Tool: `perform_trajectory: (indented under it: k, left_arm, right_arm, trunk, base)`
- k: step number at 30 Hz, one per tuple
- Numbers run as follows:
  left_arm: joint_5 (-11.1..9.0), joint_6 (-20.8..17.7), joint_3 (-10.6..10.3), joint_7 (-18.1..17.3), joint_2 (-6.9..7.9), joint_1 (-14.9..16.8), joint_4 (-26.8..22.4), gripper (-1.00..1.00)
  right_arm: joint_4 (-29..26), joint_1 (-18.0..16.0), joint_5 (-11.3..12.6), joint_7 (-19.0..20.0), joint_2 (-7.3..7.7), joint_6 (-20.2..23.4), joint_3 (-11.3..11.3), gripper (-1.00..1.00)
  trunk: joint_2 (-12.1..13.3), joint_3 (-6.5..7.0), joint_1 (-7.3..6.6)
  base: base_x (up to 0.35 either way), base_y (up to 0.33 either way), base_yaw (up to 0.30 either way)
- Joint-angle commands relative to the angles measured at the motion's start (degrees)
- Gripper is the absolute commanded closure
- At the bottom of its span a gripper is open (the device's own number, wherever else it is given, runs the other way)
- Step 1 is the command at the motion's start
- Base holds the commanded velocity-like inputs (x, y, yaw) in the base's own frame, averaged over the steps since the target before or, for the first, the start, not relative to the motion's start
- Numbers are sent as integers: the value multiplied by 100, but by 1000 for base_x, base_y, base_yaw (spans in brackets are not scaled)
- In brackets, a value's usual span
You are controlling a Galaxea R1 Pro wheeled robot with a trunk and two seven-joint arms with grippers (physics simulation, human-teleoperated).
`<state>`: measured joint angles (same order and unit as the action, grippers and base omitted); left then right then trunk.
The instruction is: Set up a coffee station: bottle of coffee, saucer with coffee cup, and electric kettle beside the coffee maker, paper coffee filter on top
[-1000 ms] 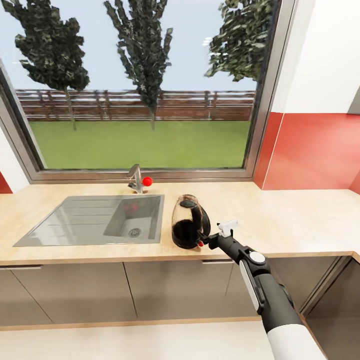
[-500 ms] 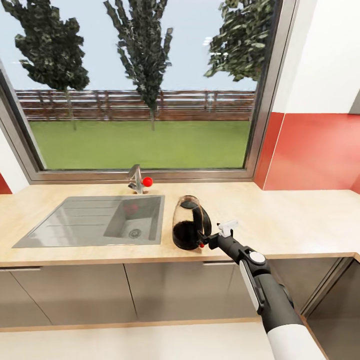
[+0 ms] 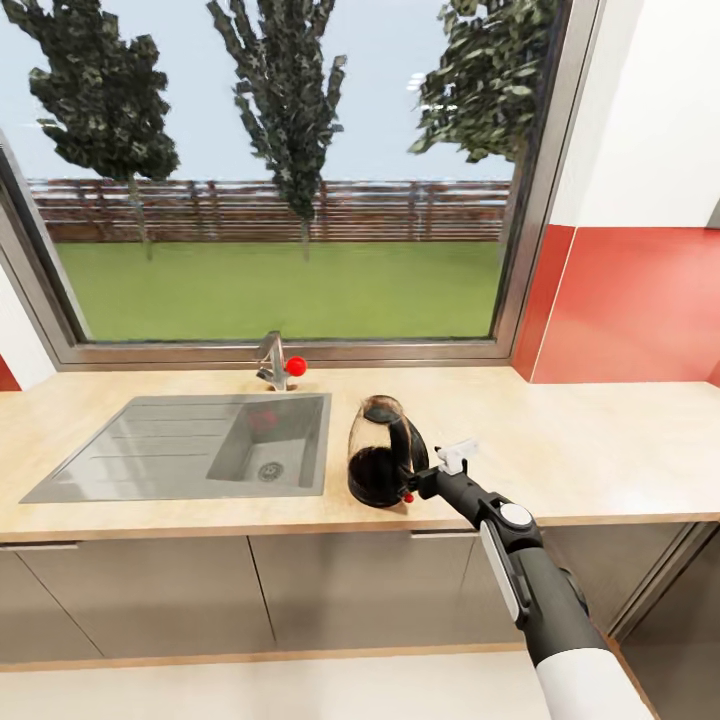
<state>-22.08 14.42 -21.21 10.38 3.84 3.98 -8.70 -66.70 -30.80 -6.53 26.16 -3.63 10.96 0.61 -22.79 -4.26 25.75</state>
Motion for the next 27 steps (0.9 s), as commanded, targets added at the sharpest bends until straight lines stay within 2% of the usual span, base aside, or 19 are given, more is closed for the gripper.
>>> perform_trajectory:
  k: [1,27]
  left_arm:
    - [-42,15,-50,25,2,3,-5,-100]
    - [-42,15,-50,25,2,-1,0,-100]
  right_arm:
    - [-10,-5,-59,30,33,21,10,-100]
    - [157,4,-59,32,64,21,1,-100]
  trunk:
    - [-13,-13,4]
    - [-13,-13,4]
  base:
    - [65,17,0]
    - [36,24,0]
